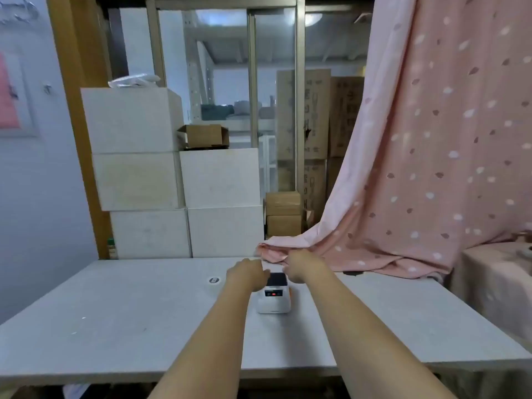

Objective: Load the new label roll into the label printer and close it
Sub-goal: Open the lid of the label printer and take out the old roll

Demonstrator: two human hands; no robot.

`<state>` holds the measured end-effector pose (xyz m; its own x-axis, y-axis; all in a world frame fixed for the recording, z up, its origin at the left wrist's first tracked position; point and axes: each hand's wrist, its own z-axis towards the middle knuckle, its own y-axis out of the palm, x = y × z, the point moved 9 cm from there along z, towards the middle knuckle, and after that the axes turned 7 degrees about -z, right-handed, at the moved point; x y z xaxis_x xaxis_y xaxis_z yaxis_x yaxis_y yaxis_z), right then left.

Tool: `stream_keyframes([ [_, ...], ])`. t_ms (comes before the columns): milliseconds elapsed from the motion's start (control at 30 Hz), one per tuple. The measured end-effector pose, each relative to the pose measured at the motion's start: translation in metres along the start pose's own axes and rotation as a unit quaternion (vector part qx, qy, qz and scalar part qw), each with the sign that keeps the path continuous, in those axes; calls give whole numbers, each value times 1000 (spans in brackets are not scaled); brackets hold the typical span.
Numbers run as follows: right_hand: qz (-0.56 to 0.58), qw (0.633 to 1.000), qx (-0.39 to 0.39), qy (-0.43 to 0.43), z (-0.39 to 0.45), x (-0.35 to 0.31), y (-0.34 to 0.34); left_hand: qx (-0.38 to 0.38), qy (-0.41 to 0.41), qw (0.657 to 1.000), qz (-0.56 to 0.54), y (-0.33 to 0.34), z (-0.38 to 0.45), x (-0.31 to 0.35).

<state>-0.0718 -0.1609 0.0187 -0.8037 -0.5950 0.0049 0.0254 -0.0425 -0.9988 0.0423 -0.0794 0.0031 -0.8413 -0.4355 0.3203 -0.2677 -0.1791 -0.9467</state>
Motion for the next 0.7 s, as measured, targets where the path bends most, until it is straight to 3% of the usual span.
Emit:
stream_keyframes([
  [233,130,991,29,28,16,10,56,30,-27,983,-179,49,30,-29],
  [467,374,917,70,117,18,42,112,127,-39,894,-429,84,27,-52],
  [700,346,934,64,60,14,32,122,76,-21,880,-469,89,21,-52],
])
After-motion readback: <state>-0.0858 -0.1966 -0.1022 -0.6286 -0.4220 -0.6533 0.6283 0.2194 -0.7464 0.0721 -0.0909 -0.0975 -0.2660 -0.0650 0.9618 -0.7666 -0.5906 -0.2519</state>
